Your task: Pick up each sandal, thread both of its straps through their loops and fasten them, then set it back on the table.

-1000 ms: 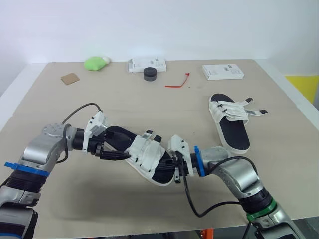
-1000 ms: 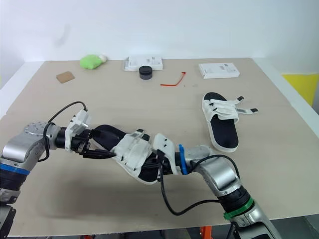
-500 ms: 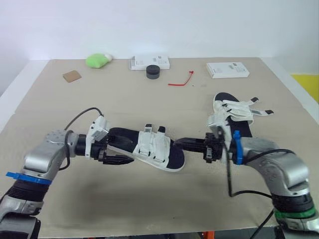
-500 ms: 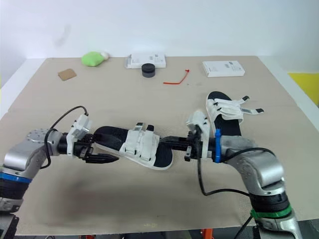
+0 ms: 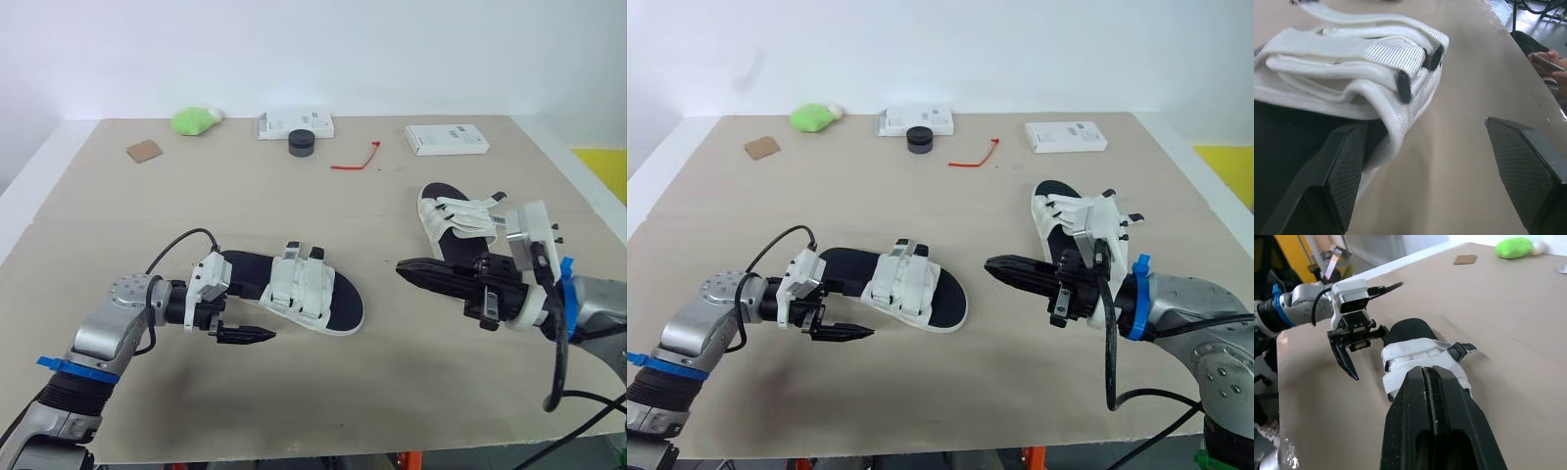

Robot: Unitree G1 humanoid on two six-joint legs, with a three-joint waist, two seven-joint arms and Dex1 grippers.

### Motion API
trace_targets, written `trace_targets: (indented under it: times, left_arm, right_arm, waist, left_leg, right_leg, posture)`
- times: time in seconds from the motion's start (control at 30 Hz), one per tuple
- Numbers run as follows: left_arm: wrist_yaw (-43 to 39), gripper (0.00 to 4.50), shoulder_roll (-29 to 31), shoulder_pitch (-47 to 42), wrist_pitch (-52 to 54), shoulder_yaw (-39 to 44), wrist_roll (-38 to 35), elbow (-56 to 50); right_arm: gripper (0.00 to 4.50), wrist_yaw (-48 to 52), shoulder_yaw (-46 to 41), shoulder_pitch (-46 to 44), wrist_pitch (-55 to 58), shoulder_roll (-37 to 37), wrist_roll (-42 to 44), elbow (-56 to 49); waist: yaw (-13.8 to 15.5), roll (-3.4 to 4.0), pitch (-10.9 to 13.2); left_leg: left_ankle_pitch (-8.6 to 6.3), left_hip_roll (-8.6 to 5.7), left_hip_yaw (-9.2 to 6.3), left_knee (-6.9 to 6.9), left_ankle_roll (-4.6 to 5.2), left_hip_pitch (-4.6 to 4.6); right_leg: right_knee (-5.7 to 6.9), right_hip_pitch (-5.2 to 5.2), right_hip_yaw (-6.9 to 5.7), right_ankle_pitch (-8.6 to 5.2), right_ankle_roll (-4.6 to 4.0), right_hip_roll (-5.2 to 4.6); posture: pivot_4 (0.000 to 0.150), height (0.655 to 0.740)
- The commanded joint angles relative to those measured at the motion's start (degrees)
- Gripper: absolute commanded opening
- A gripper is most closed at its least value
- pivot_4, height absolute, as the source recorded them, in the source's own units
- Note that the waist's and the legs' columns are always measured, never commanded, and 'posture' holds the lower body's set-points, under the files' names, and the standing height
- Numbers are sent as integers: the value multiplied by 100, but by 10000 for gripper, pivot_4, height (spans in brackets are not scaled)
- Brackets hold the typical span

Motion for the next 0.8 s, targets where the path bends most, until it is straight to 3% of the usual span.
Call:
trace_targets:
  times: [0.03, 0.07, 0.17, 0.3, 0.37, 0.6, 0.8]
  left_arm:
    - [92, 39633, -154, -47, 71, -134, 54, -51]
    - [130, 39633, -216, -72, 37, -147, 83, -36]
    - [177, 27180, -369, -152, -31, -164, 114, 17]
    - [252, 7166, -496, -262, -17, -153, 170, 113]
    - [304, 828, -534, -300, -10, -135, 196, 162]
    - [1024, 828, -738, -367, 197, 147, 229, 205]
    - [2991, 828, -1088, -311, 907, 1137, 168, -204]
  right_arm:
    - [0, -197, -194, 84, -113, -95, 215, -170]
    - [0, -254, -182, 114, -138, -82, 238, -170]
    - [0, -356, -141, 245, -216, -43, 257, -182]
    - [0, -380, -160, 536, -385, -32, 216, -239]
    - [0, -394, -188, 670, -462, -38, 203, -263]
    - [0, -469, -67, 793, -683, -56, 112, -206]
    - [0, -407, 553, 567, -878, 23, -163, -1]
  waist:
    - [0, 0, 0]
    - [0, 0, 0]
    - [1, 0, 0]
    - [2, 0, 0]
    - [2, 1, 0]
    - [1, 1, 0]
    - [-26, 0, 0]
  left_leg:
    - [0, 0, 1, 2, 0, 0]
    - [0, 0, 2, 3, 0, 0]
    - [0, -1, 2, 4, 0, -1]
    - [-1, -1, 2, 5, 2, -5]
    - [-1, -1, 2, 5, 3, -4]
    - [1, -1, 1, 20, 6, 0]
    - [5, 2, 2, 28, 12, 1]
  right_leg:
    - [0, 0, 1, 1, 1, 0]
    - [0, 1, 2, 2, 2, 0]
    - [0, 1, 3, 2, 2, 0]
    - [0, -1, 3, 2, 3, 0]
    - [0, -1, 3, 2, 3, 0]
    - [3, 6, 3, 11, 6, 1]
    - [5, 6, 6, 23, 8, 5]
  posture:
    - [1500, 7400]
    - [1500, 7400]
    - [1500, 7400]
    - [1500, 7400]
    - [1500, 7400]
    - [1500, 7400]
    - [1500, 7400]
